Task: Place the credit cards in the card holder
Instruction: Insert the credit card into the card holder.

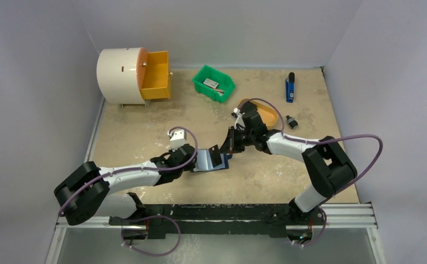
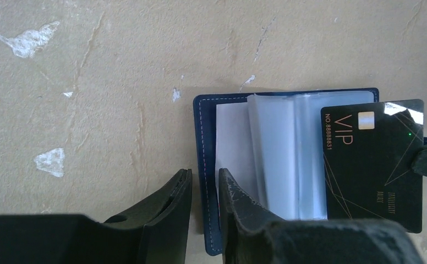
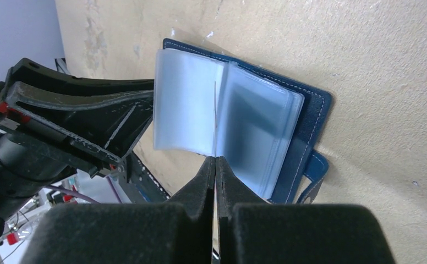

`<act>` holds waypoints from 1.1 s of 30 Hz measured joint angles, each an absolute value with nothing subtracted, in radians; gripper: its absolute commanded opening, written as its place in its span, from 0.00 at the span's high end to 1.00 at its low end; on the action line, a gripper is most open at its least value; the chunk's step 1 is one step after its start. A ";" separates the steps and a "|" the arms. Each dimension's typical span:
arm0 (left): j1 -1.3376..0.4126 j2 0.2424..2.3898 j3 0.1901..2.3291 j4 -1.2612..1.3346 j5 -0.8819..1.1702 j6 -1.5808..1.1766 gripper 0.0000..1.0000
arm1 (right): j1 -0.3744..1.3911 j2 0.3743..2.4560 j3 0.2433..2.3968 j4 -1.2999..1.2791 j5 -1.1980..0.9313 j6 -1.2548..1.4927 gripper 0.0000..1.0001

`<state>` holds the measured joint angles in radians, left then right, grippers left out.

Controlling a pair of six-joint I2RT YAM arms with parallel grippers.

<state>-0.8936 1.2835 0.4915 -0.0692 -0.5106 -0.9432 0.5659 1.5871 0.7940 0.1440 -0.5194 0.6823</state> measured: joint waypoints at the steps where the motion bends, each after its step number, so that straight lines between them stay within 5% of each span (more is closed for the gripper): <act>1: -0.894 1.285 0.489 -0.070 -0.511 -0.944 0.77 | 0.568 1.594 0.794 0.144 -0.519 0.682 1.00; 18: -0.893 1.025 0.510 -0.167 -0.555 -0.970 0.72 | 0.584 1.630 0.799 0.134 -0.519 0.682 1.00; 33: -0.894 1.261 0.573 -0.022 -0.381 -0.923 0.78 | 0.584 1.630 0.799 0.134 -0.519 0.685 1.00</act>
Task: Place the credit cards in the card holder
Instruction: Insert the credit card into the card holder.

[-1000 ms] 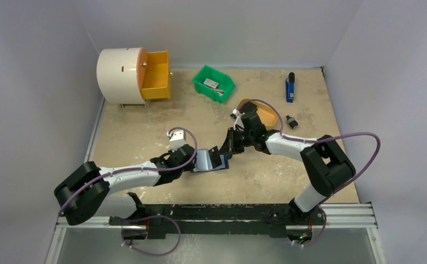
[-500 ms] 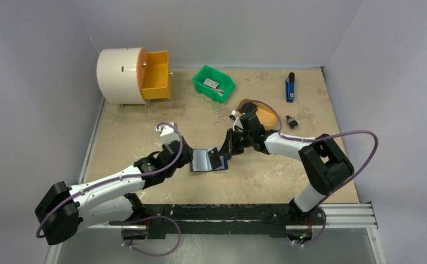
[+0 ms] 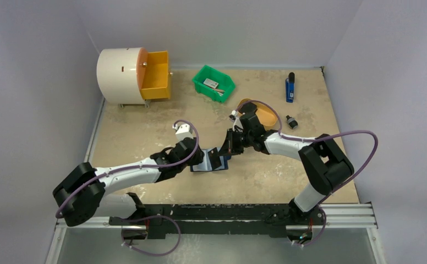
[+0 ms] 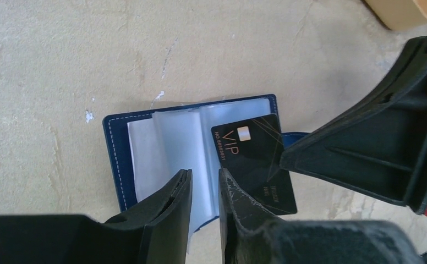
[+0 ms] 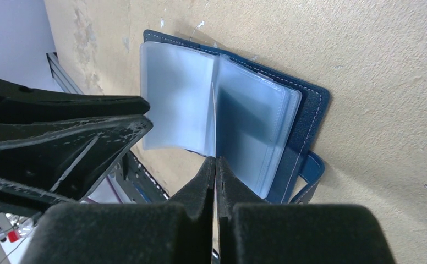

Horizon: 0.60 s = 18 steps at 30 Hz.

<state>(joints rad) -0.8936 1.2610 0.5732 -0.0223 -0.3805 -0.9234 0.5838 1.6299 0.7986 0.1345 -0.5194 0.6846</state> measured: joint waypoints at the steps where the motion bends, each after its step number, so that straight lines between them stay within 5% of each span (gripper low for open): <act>1: -0.894 1.268 0.571 -0.017 -0.384 -0.923 0.79 | 0.584 1.630 0.799 0.135 -0.519 0.686 1.00; 18: -0.894 1.359 0.517 0.001 -0.455 -0.925 0.81 | 0.585 1.665 0.804 0.178 -0.550 0.731 1.00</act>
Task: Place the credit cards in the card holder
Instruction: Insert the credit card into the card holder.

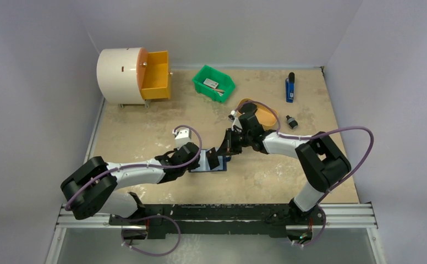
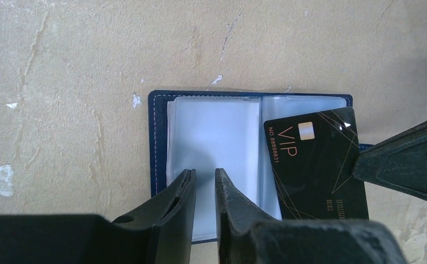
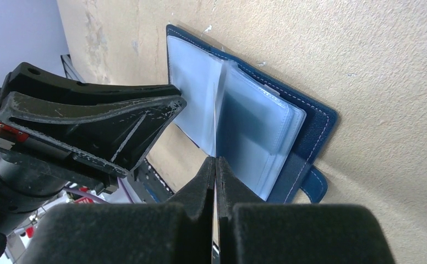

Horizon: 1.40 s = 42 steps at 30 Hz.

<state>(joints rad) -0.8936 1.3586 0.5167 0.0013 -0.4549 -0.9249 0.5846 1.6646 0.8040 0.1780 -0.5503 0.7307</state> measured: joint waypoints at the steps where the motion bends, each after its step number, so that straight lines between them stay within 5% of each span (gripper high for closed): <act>1: -0.894 1.359 0.516 0.002 -0.456 -0.925 0.81 | 0.585 1.665 0.804 0.179 -0.550 0.734 1.00; 42: -0.894 1.320 0.484 -0.002 -0.472 -0.954 0.82 | 0.624 1.794 0.794 0.352 -0.492 0.957 1.00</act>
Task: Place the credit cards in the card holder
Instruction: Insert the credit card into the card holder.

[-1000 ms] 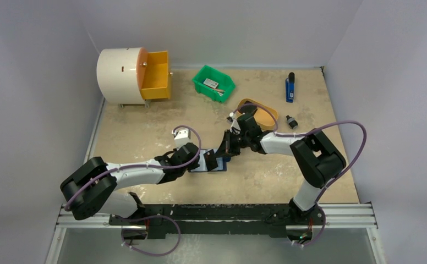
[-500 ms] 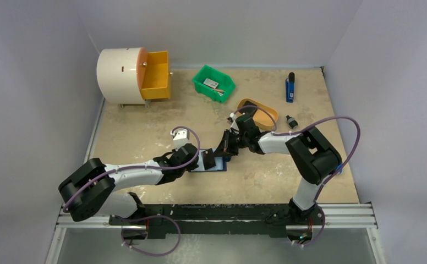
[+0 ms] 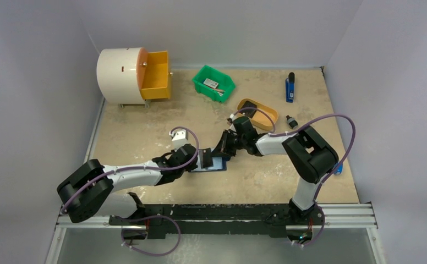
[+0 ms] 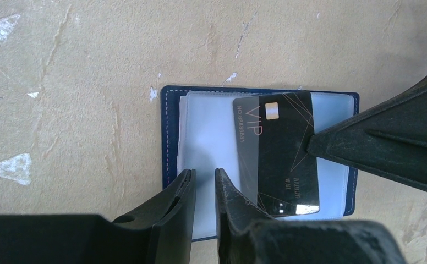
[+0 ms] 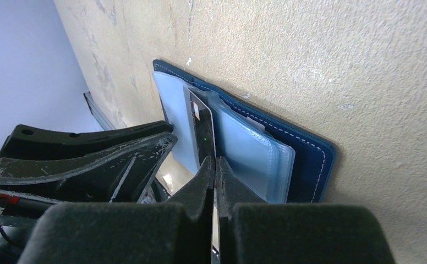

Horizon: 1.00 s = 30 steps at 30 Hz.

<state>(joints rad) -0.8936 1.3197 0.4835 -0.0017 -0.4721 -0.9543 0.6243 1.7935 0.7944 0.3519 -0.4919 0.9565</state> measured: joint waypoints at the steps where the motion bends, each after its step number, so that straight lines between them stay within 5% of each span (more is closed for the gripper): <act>1: -0.894 1.318 0.482 -0.001 -0.472 -0.956 0.82 | 0.628 1.794 0.794 0.352 -0.488 0.960 1.00; 18: -0.894 1.312 0.480 -0.004 -0.472 -0.959 0.81 | 0.674 1.821 0.831 0.339 -0.490 0.943 1.00; 30: -0.894 1.209 0.489 -0.135 -0.550 -0.958 0.78 | 0.674 1.826 0.849 0.302 -0.493 0.914 0.74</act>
<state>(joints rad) -0.8936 1.2091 0.4889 -0.1352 -0.5499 -0.9577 0.6743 1.8263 0.8490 0.3023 -0.4931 0.9138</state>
